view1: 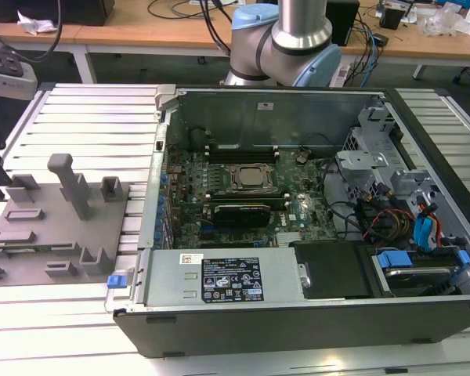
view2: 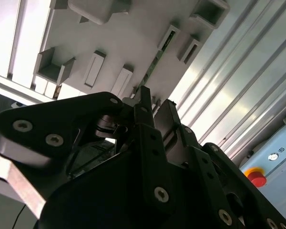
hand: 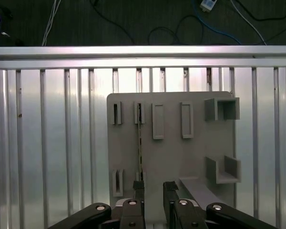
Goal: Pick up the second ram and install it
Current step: 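Pick up the second ram and move it above second insertion slot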
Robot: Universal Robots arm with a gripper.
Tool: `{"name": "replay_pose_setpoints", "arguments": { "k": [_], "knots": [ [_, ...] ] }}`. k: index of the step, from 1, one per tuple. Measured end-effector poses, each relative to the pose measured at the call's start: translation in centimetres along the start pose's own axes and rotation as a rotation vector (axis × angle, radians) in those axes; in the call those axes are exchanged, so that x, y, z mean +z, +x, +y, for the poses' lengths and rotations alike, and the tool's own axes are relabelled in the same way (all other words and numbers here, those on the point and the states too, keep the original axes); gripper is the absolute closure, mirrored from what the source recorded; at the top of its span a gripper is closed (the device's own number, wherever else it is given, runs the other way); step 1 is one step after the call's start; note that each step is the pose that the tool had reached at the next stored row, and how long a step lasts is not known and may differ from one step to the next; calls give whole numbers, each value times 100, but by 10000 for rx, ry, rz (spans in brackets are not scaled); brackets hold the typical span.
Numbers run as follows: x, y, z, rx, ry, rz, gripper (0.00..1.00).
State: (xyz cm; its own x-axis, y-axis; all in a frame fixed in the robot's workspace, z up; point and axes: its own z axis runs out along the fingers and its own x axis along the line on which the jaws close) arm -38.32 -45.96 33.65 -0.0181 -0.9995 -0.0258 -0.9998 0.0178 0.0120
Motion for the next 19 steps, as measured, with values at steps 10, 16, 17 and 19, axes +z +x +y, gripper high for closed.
{"name": "replay_pose_setpoints", "arguments": {
  "k": [10,16,17,19],
  "knots": [
    [63,2,-1,0,1,0,70],
    [100,3,-1,0,0,0,70],
    [105,3,-1,-1,1,-1,70],
    [124,3,-2,-1,0,0,70]
  ]
}}
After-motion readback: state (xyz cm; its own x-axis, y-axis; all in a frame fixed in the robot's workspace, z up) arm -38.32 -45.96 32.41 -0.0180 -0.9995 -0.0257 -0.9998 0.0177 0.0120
